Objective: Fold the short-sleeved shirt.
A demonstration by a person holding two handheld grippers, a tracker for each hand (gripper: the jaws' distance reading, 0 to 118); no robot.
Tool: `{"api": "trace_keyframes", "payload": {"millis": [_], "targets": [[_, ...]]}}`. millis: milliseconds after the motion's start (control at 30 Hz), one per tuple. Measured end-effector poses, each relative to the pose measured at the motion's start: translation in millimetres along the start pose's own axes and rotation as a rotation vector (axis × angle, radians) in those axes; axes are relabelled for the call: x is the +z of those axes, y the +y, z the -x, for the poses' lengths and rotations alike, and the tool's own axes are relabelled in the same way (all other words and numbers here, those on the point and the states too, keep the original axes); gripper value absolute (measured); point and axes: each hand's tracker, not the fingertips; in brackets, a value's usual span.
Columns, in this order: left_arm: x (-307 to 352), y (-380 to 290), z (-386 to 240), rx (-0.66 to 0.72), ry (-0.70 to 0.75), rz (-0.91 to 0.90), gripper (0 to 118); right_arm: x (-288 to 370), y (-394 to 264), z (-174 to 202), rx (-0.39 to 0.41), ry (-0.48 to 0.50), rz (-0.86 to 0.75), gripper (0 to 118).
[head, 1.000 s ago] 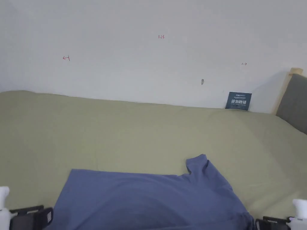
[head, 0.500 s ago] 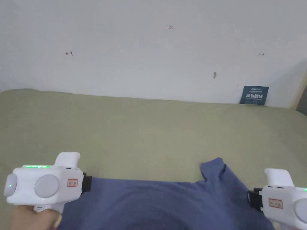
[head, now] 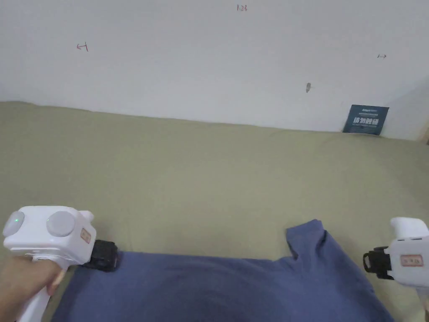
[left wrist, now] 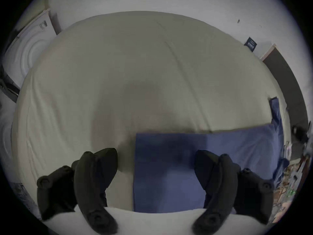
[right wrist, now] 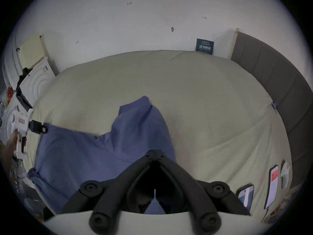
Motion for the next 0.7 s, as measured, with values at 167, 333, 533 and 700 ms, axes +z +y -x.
{"api": "trace_keyframes", "payload": {"millis": [167, 333, 533, 700], "targets": [[20, -5, -10, -0.076, 0.076, -0.079, 44, -47, 36, -11, 0.000, 0.002, 0.134, 108], [29, -4, -21, -0.142, 0.043, -0.099, 5, -109, 48, -20, 0.069, -0.033, 0.288, 107], [24, -7, -9, -0.040, -0.027, -0.119, 5, -120, 37, -12, 0.012, -0.016, 0.333, 28], [38, -15, -2, -0.026, -0.061, -0.140, 5, -74, 38, -4, 0.015, -0.022, 0.220, 0]]}}
